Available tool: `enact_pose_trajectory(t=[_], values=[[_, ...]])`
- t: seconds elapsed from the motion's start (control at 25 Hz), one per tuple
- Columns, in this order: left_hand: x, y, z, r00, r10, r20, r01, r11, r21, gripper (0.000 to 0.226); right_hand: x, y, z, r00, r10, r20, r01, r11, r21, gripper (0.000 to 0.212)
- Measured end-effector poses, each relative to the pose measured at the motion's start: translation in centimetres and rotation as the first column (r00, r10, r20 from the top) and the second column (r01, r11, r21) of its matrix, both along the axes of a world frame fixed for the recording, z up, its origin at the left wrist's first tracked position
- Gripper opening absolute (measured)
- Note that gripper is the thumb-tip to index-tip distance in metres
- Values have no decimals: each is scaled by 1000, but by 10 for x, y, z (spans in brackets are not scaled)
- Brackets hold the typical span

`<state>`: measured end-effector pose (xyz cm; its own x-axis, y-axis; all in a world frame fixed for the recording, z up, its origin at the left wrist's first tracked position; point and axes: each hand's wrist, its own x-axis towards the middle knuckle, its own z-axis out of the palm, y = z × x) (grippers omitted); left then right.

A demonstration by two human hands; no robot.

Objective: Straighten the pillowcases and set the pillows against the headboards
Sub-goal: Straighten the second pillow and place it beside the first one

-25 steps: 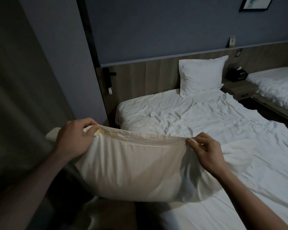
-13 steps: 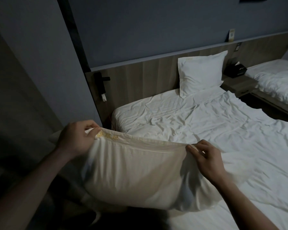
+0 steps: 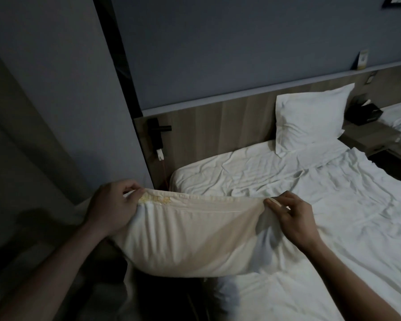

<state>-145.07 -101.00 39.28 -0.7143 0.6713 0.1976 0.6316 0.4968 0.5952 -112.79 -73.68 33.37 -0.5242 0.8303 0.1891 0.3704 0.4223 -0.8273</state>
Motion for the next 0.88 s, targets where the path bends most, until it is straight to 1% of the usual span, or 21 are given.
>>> enact_pose_trajectory(t=[0.08, 0.24, 0.36, 0.48, 0.56, 0.68, 0.76, 0.8, 0.88], values=[[-25, 13, 0, 1000, 9, 20, -10, 1000, 7, 22, -29, 14, 2, 1000, -22, -8, 22, 1000, 14, 18], [-76, 43, -1, 999, -28, 33, 27, 998, 49, 17, -81, 41, 3, 998, -62, 1, 62, 997, 55, 17], [-111, 70, -3, 996, -13, 83, 9, 999, 48, 19, -117, 64, 2, 993, -111, 38, 109, 992, 57, 18], [-138, 92, -15, 997, -21, 81, 17, 999, 45, 24, -152, 91, -1, 992, -118, 49, 114, 991, 66, 25], [-158, 109, -24, 993, -46, 108, 40, 998, 55, 19, -177, 115, -8, 991, -127, 49, 124, 991, 52, 27], [-182, 135, -43, 981, -49, 189, 37, 997, 65, 15, -213, 149, -23, 992, -128, 5, 128, 992, 6, 40], [-200, 159, -58, 967, -60, 249, 47, 997, 59, 12, -237, 176, -36, 993, -120, -18, 120, 993, -13, 43], [-207, 170, -65, 960, -71, 272, 59, 997, 54, 13, -247, 189, -43, 993, -112, -25, 111, 994, -20, 43], [-221, 191, -81, 952, -79, 296, 73, 997, 32, 26, -265, 215, -59, 994, -112, -20, 111, 994, -22, 41]])
